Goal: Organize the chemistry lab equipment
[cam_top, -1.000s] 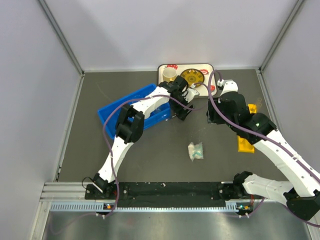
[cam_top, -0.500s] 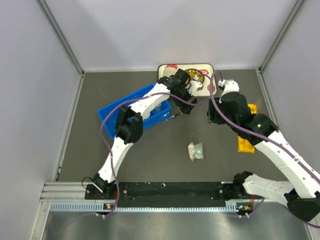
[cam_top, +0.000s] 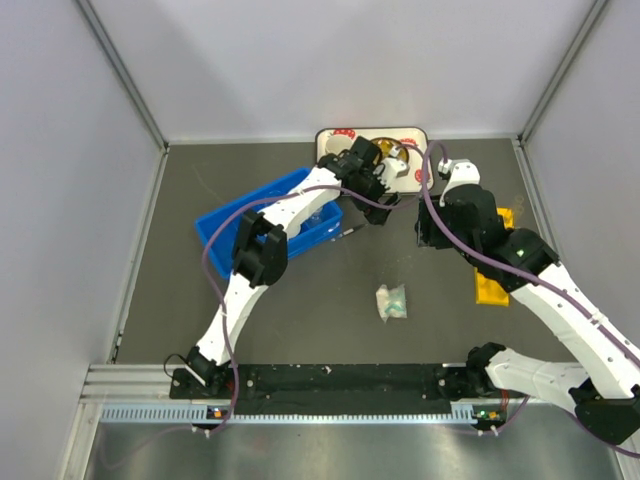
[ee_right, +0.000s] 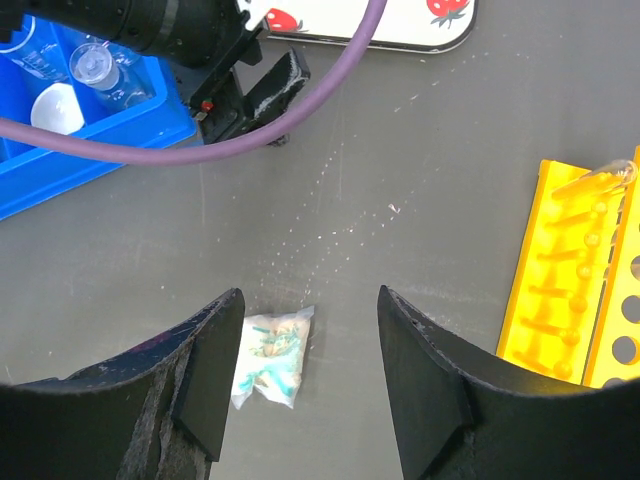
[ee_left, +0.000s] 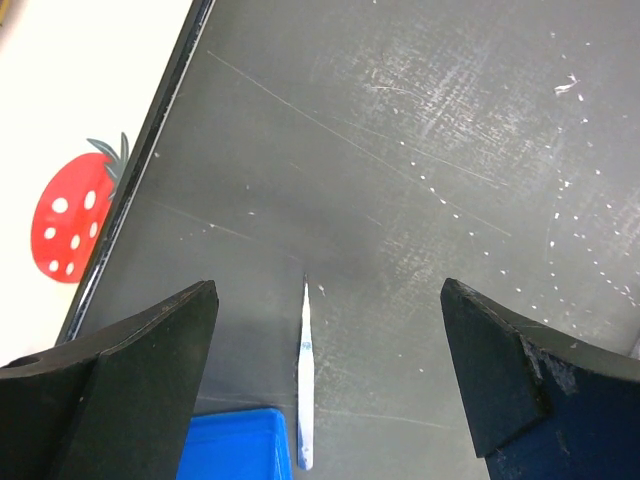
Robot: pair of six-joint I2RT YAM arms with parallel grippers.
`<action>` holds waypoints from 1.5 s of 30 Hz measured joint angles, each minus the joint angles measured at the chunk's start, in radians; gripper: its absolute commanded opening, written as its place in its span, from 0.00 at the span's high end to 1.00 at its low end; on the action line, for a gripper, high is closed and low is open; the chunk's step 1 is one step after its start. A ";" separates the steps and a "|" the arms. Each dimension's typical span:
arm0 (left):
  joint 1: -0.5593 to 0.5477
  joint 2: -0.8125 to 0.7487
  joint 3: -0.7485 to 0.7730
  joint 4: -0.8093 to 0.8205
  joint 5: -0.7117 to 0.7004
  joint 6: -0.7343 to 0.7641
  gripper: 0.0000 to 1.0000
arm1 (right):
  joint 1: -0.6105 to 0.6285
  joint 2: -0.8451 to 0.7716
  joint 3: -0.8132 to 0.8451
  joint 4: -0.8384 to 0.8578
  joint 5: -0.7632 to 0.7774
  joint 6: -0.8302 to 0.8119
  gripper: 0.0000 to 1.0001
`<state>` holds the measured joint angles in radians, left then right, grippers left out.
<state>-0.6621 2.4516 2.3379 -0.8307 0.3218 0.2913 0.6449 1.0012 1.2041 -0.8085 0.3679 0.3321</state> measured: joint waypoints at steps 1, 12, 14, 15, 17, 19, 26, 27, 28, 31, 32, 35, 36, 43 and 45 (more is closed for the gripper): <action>0.000 0.009 0.002 0.006 0.000 -0.002 0.01 | 0.000 0.000 0.000 0.000 0.000 0.000 0.43; 0.008 0.088 0.003 -0.006 -0.010 -0.005 0.03 | 0.000 0.000 0.000 0.000 0.000 0.000 0.44; 0.013 0.088 0.003 -0.010 -0.014 -0.005 0.06 | 0.000 0.000 0.000 0.000 0.000 0.000 0.44; 0.014 0.088 0.003 -0.010 -0.017 -0.005 0.11 | 0.000 0.001 0.000 0.000 0.000 0.000 0.44; 0.018 0.088 -0.002 -0.010 -0.021 -0.005 0.15 | 0.000 0.002 0.000 0.000 -0.001 0.000 0.44; 0.020 0.088 -0.018 -0.009 -0.024 -0.005 0.21 | 0.000 0.002 0.000 0.000 -0.003 0.000 0.44; 0.023 0.067 -0.069 0.031 -0.035 0.000 0.33 | 0.000 0.002 -0.007 0.003 -0.014 0.001 0.44; 0.023 0.064 -0.076 0.034 -0.036 -0.001 0.35 | 0.000 0.002 -0.010 0.002 -0.016 0.002 0.44; 0.024 0.062 -0.080 0.036 -0.039 -0.001 0.37 | 0.000 0.002 -0.014 0.001 -0.018 0.002 0.44; 0.024 0.050 -0.103 0.043 -0.039 -0.002 0.43 | 0.000 0.001 -0.021 0.000 -0.026 0.005 0.44; 0.024 0.045 -0.113 0.046 -0.040 -0.002 0.46 | 0.000 0.000 -0.022 0.001 -0.026 0.005 0.44; 0.025 0.025 -0.150 0.053 -0.042 -0.004 0.52 | 0.000 -0.006 -0.032 0.002 -0.029 0.010 0.44; 0.025 0.019 -0.161 0.055 -0.042 -0.004 0.57 | 0.000 -0.009 -0.034 0.000 -0.032 0.011 0.44; 0.025 -0.004 -0.205 0.075 -0.035 -0.007 0.67 | 0.000 -0.031 -0.039 0.001 -0.050 0.021 0.45; 0.025 -0.006 -0.210 0.075 -0.027 -0.009 0.72 | 0.000 -0.039 -0.039 0.001 -0.054 0.024 0.45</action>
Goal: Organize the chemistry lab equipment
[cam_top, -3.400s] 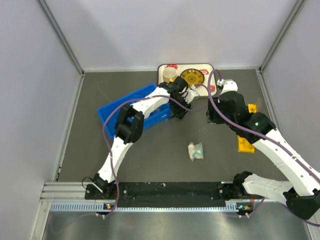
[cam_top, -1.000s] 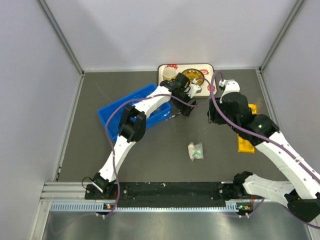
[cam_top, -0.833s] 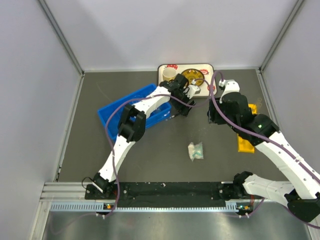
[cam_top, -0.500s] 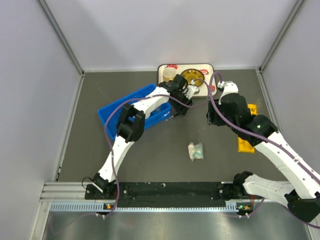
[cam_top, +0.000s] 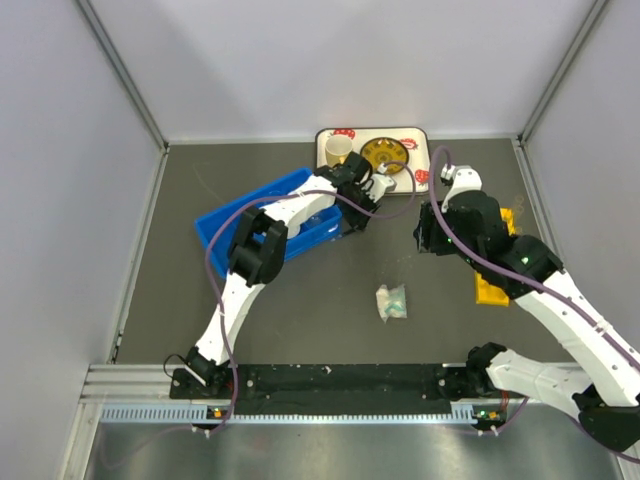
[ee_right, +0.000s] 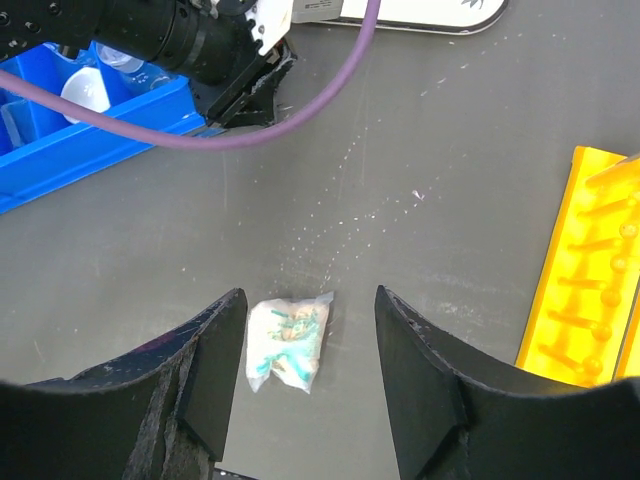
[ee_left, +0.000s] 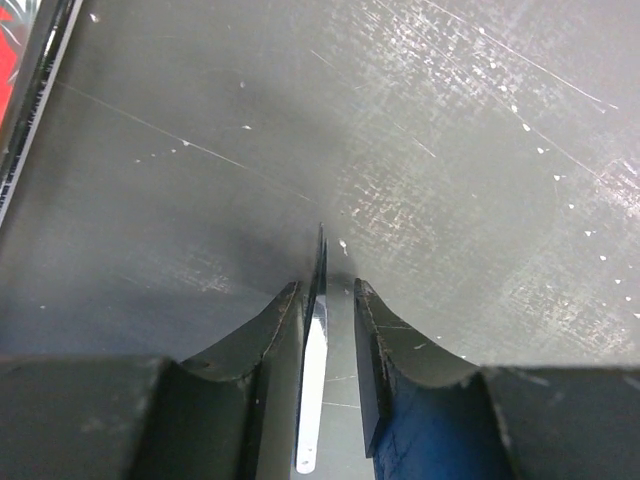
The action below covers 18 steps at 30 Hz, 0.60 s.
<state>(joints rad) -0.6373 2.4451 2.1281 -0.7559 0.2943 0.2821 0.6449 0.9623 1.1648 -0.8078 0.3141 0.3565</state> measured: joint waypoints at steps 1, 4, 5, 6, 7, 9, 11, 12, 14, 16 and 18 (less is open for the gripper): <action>0.000 0.000 -0.001 -0.001 0.003 -0.001 0.74 | 0.000 -0.005 0.000 0.000 -0.002 0.003 0.45; -0.002 -0.001 -0.002 -0.005 0.010 -0.006 0.75 | 0.000 -0.019 0.000 0.000 -0.005 0.004 0.46; -0.003 -0.002 -0.003 -0.007 0.012 -0.008 0.75 | 0.000 -0.023 0.000 0.000 -0.005 0.005 0.46; -0.005 -0.002 -0.003 -0.009 0.015 -0.011 0.75 | 0.000 -0.027 0.000 0.000 -0.007 0.006 0.46; -0.007 -0.002 -0.003 -0.011 0.019 -0.013 0.78 | 0.000 -0.030 0.000 0.000 -0.010 0.007 0.46; -0.013 -0.002 -0.003 -0.016 0.036 -0.020 0.82 | 0.000 -0.035 0.000 -0.001 -0.013 0.008 0.46; -0.020 -0.002 -0.003 -0.023 0.058 -0.025 0.84 | 0.000 -0.039 0.000 -0.001 -0.016 0.011 0.46; -0.025 -0.002 -0.003 -0.029 0.069 -0.027 0.85 | 0.000 -0.040 0.000 -0.001 -0.019 0.012 0.46; -0.040 -0.002 -0.003 -0.043 0.093 -0.034 0.86 | 0.000 -0.045 0.000 -0.002 -0.023 0.013 0.46; -0.057 -0.002 0.000 -0.060 0.112 -0.043 0.88 | 0.000 -0.048 0.000 -0.002 -0.024 0.014 0.47; -0.079 -0.002 0.008 -0.072 0.133 -0.050 0.90 | 0.000 -0.052 0.000 -0.003 -0.026 0.014 0.47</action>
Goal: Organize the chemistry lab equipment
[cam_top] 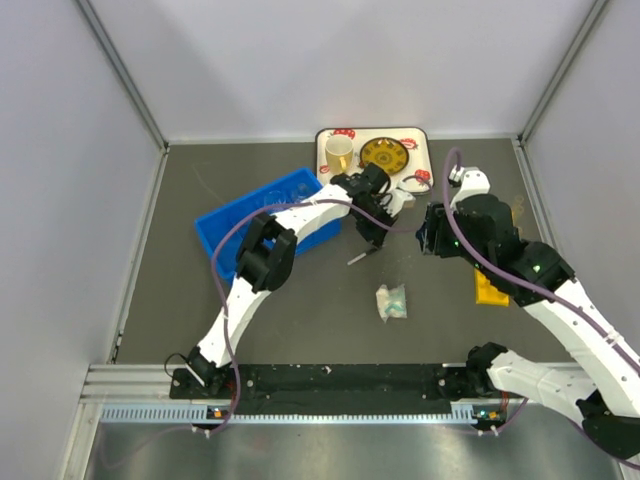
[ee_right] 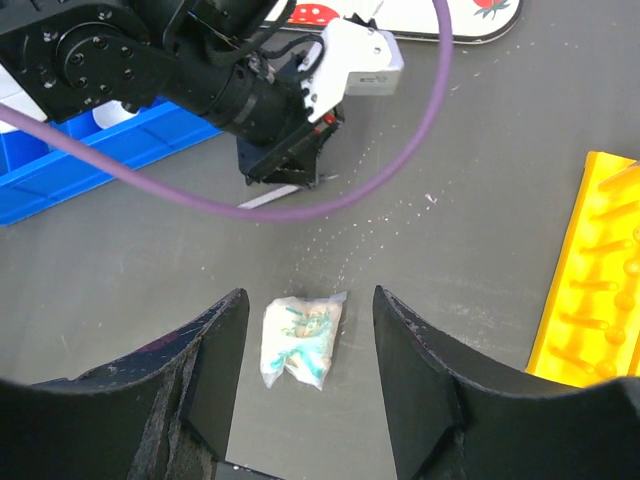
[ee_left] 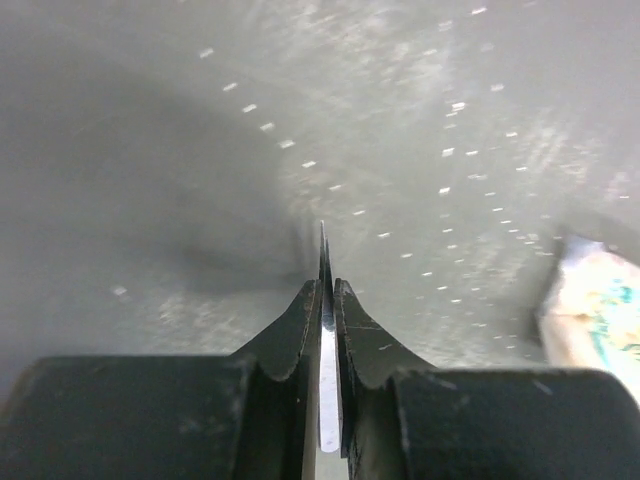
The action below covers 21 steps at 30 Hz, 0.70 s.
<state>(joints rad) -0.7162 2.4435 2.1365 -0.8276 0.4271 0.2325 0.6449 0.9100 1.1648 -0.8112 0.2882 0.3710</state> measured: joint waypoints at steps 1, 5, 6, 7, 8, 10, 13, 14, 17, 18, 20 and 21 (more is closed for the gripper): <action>-0.011 0.000 0.006 -0.005 0.012 -0.004 0.91 | 0.000 -0.002 0.000 -0.001 -0.001 0.000 0.47; -0.043 0.000 0.026 -0.003 0.051 -0.026 1.00 | 0.000 -0.012 0.000 -0.006 -0.002 0.000 0.47; -0.052 -0.003 0.026 -0.003 0.058 -0.031 1.00 | 0.000 -0.015 0.000 -0.006 -0.002 0.000 0.47; -0.058 -0.005 0.026 -0.004 0.061 -0.038 1.00 | 0.000 -0.018 0.000 -0.006 -0.002 0.000 0.47; -0.062 -0.008 0.026 -0.004 0.063 -0.044 1.00 | 0.000 -0.021 0.000 -0.007 -0.002 0.000 0.47; -0.065 -0.024 0.026 -0.005 0.062 -0.056 1.00 | 0.000 -0.028 0.000 -0.010 -0.002 0.000 0.47; -0.061 -0.073 0.026 -0.005 0.041 -0.075 1.00 | 0.000 -0.038 0.000 -0.014 -0.002 0.000 0.47; -0.060 -0.094 0.025 -0.005 0.027 -0.080 1.00 | 0.000 -0.042 0.000 -0.016 -0.002 0.000 0.47; -0.054 -0.172 0.021 -0.013 -0.018 -0.097 1.00 | 0.000 -0.053 0.000 -0.019 -0.002 0.000 0.47; -0.050 -0.200 0.021 -0.017 -0.036 -0.105 1.00 | 0.000 -0.056 0.000 -0.019 -0.002 0.000 0.47; -0.043 -0.248 0.021 -0.028 -0.069 -0.119 1.00 | 0.000 -0.060 0.000 -0.019 -0.002 0.000 0.47; -0.039 -0.275 0.021 -0.039 -0.089 -0.131 1.00 | 0.000 -0.061 0.000 -0.019 -0.002 0.000 0.47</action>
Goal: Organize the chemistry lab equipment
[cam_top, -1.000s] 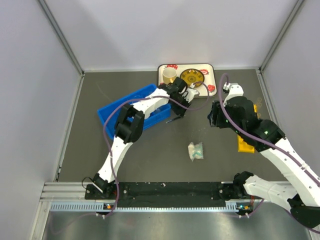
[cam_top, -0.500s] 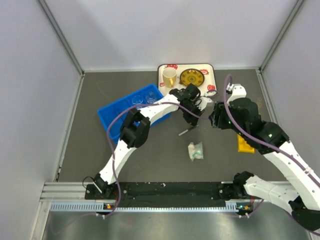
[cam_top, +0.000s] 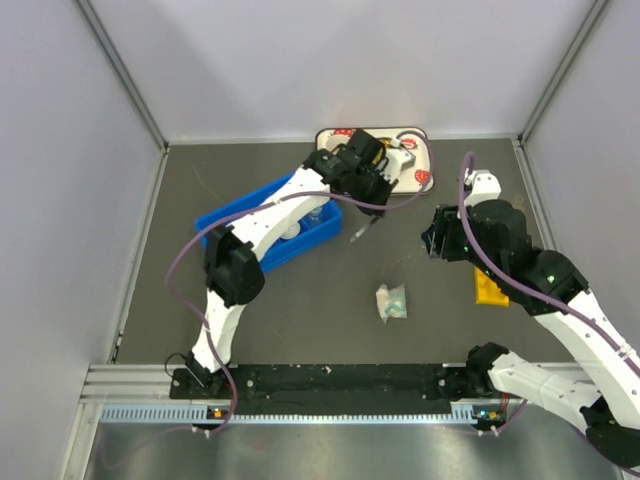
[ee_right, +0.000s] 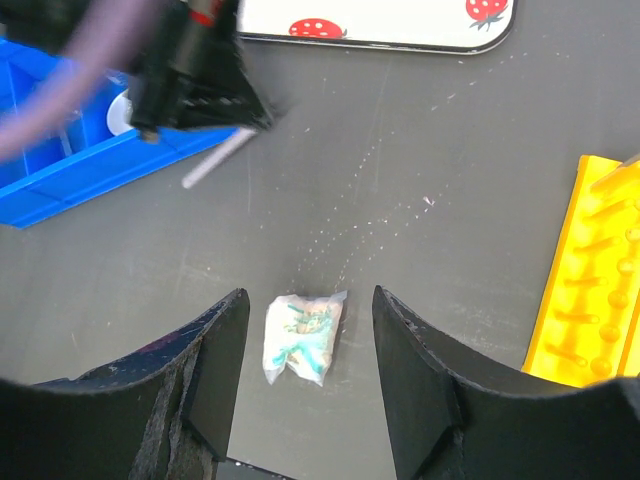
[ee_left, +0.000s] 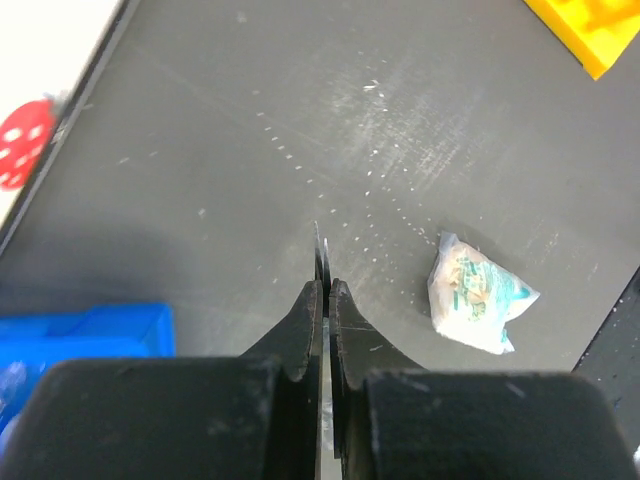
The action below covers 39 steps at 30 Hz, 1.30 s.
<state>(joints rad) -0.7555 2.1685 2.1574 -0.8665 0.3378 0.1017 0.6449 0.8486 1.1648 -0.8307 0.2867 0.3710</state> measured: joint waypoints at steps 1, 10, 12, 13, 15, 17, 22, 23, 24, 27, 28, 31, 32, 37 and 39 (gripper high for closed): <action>0.006 -0.026 -0.002 -0.011 -0.019 -0.010 1.00 | 0.000 -0.001 0.000 0.000 0.000 0.000 0.47; 0.191 -0.294 -0.134 -0.096 -0.214 -0.163 1.00 | 0.000 -0.003 0.021 -0.002 -0.002 -0.001 0.47; 0.261 -0.351 -0.192 -0.095 -0.246 -0.203 1.00 | 0.000 -0.003 0.021 0.000 -0.010 0.000 0.47; 0.298 -0.382 -0.230 -0.100 -0.262 -0.225 1.00 | 0.000 -0.003 0.021 0.000 -0.015 0.001 0.48; 0.377 -0.446 -0.311 -0.099 -0.303 -0.262 1.00 | 0.000 -0.003 0.021 0.001 -0.026 0.007 0.48; 0.443 -0.496 -0.375 -0.102 -0.341 -0.293 1.00 | 0.000 -0.005 0.019 0.003 -0.039 0.015 0.48; 0.558 -0.599 -0.539 -0.090 -0.393 -0.355 1.00 | 0.000 -0.022 -0.021 0.026 -0.071 0.032 0.48; 0.579 -0.612 -0.569 -0.087 -0.396 -0.367 1.00 | 0.000 -0.024 -0.032 0.028 -0.079 0.034 0.48; 0.597 -0.622 -0.598 -0.082 -0.401 -0.380 1.00 | 0.000 -0.025 -0.039 0.031 -0.084 0.036 0.49; 0.641 -0.628 -0.669 -0.066 -0.419 -0.424 1.00 | 0.000 -0.024 -0.051 0.034 -0.108 0.044 0.49; 0.654 -0.629 -0.698 -0.053 -0.427 -0.444 1.00 | 0.000 -0.024 -0.053 0.034 -0.115 0.045 0.49; 0.676 -0.629 -0.777 -0.029 -0.449 -0.492 1.00 | 0.000 -0.026 -0.053 0.040 -0.128 0.046 0.49; 0.679 -0.629 -0.797 -0.022 -0.455 -0.505 1.00 | 0.000 -0.028 -0.053 0.040 -0.132 0.046 0.49; 0.682 -0.628 -0.870 0.034 -0.479 -0.556 1.00 | 0.000 -0.046 -0.063 0.046 -0.148 0.046 0.49; 0.683 -0.628 -0.895 0.060 -0.486 -0.574 1.00 | 0.000 -0.051 -0.070 0.048 -0.155 0.046 0.49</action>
<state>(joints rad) -0.0727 1.5402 1.2621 -0.8066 -0.1482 -0.4721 0.6445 0.7971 1.0946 -0.7826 0.1314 0.4171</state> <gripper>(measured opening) 0.020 0.513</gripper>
